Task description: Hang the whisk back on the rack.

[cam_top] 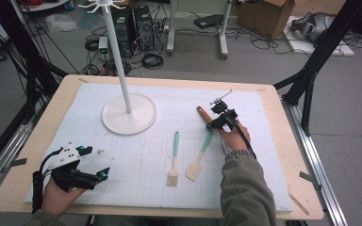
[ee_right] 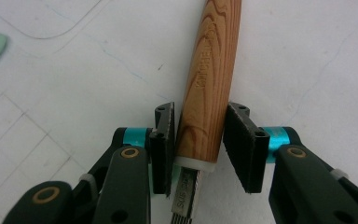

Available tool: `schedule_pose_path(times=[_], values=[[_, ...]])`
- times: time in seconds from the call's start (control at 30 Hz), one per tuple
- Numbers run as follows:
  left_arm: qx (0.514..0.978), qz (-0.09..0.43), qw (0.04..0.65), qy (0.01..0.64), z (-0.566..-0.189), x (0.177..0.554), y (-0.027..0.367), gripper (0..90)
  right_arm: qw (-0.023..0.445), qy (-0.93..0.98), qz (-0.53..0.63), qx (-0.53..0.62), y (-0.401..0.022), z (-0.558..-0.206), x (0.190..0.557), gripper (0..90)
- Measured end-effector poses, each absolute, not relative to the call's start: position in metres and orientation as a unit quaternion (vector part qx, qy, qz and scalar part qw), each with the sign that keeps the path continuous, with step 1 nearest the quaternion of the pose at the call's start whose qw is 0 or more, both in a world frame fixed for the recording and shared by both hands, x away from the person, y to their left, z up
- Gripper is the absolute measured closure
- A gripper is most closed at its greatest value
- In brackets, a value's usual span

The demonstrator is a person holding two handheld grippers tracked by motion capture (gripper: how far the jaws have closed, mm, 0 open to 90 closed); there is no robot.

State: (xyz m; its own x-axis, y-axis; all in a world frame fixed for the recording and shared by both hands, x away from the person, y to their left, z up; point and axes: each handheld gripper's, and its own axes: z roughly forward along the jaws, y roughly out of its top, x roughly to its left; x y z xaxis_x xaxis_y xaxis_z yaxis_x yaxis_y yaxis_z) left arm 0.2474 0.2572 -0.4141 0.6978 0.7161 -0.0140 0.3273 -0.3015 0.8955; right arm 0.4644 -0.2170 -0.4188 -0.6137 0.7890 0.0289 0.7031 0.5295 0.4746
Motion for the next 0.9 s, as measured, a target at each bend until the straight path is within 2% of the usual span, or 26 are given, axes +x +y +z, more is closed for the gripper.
schedule_pose_path(times=[0.6,0.9], values=[[0.781,0.200,0.488,0.334,-0.4139,0.2473,0.2569,1.7,0.071,0.854,0.238,0.456,-0.2215,-0.4188,0.4660,69.1],[0.781,0.201,0.488,0.334,-0.4140,0.2477,0.2569,1.7,0.078,0.863,0.233,0.441,-0.2215,-0.4154,0.4639,69.6]])
